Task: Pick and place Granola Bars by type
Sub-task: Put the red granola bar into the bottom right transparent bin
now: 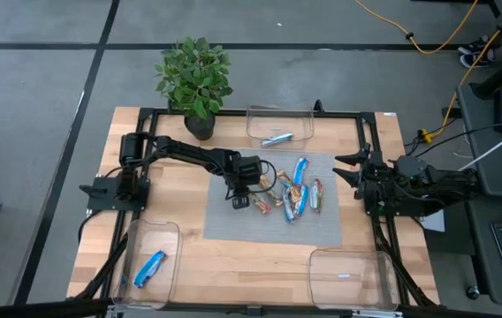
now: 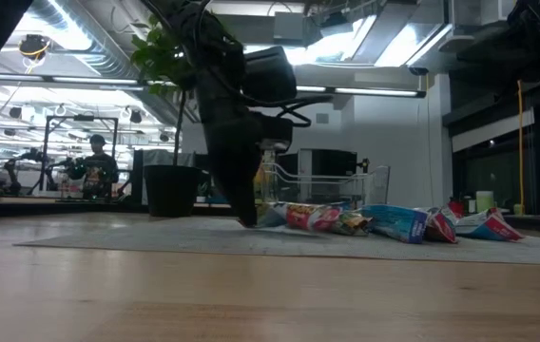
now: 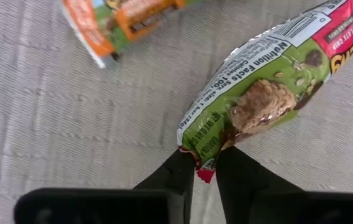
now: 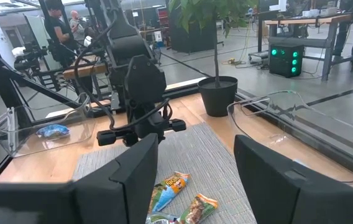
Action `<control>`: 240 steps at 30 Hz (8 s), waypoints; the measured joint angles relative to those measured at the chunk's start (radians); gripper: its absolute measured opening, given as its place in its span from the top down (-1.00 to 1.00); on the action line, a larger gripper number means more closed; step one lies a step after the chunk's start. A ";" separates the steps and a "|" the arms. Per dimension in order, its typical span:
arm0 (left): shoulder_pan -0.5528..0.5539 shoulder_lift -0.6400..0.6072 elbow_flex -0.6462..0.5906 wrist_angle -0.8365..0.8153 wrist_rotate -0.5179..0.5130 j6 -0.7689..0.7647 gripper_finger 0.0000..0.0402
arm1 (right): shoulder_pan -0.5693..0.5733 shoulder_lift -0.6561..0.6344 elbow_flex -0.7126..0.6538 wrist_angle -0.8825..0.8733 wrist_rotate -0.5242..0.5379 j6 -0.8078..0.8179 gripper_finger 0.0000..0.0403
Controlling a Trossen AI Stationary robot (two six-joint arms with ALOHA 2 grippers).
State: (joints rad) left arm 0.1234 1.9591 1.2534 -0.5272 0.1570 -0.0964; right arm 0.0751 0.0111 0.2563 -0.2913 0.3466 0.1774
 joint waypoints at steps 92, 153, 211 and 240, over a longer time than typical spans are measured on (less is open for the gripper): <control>-0.022 -0.386 0.296 0.192 -0.425 0.058 0.84 | -0.027 1.019 0.613 0.468 -0.263 -0.373 -0.35; -0.023 -0.386 0.296 0.194 -0.425 0.058 0.84 | -0.052 1.018 0.611 0.308 -0.075 -0.318 -0.33; -0.024 -0.545 0.296 0.112 -0.402 0.046 0.29 | -0.075 0.856 0.611 0.212 -0.223 -0.259 0.82; -0.024 -0.544 0.296 -0.083 -0.444 -0.029 0.31 | 0.526 0.730 0.611 -0.330 -0.289 0.509 0.86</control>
State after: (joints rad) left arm 0.0990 1.4151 1.5494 -0.6099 -0.2868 -0.1249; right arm 0.6010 0.7409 0.8677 -0.6213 0.0579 0.6861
